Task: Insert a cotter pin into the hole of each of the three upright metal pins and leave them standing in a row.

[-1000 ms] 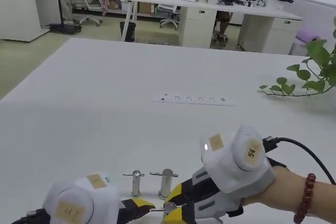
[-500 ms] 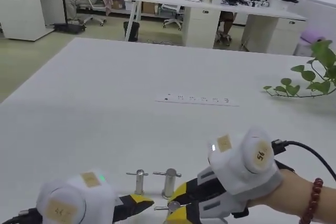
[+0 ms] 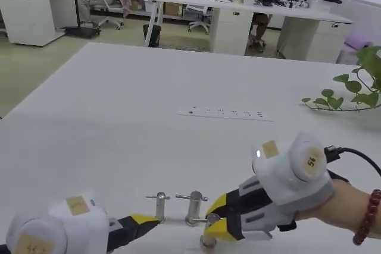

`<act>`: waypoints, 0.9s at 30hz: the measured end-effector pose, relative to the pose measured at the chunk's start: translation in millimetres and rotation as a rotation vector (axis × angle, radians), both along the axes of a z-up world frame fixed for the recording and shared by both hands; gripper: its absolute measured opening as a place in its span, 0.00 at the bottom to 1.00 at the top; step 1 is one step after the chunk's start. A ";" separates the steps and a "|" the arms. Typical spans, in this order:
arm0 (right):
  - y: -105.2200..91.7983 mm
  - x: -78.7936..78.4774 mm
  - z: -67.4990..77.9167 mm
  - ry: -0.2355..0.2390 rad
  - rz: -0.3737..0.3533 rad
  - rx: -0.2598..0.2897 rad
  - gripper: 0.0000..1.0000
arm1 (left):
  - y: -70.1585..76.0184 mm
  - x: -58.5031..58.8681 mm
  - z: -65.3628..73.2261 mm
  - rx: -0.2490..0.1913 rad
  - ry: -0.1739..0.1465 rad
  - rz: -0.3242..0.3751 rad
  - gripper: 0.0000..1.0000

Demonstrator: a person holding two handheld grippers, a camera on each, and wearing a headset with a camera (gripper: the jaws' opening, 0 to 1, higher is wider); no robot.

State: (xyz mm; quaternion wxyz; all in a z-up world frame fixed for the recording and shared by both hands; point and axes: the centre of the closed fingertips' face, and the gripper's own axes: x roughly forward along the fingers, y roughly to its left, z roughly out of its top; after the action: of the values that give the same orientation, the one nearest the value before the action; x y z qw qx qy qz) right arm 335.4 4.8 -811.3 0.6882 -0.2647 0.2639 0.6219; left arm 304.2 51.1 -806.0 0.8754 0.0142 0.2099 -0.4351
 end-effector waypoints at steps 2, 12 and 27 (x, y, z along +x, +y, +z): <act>-3.8 4.3 0.4 -0.002 -0.010 -0.003 0.13 | 2.8 0.8 2.3 -0.002 -0.011 0.010 0.55; -20.2 20.3 -1.0 -0.004 -0.039 -0.025 0.13 | 13.2 2.7 6.6 -0.008 -0.017 0.055 0.60; -28.8 36.8 -7.2 -0.005 -0.067 -0.038 0.13 | 21.3 2.8 10.8 -0.007 -0.030 0.079 0.65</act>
State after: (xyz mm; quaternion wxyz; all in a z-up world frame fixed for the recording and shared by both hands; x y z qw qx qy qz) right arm 372.2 -24.0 -818.6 0.7041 -0.2705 0.2825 0.5927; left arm 307.0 72.4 -795.2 0.8951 0.0093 0.1957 -0.4006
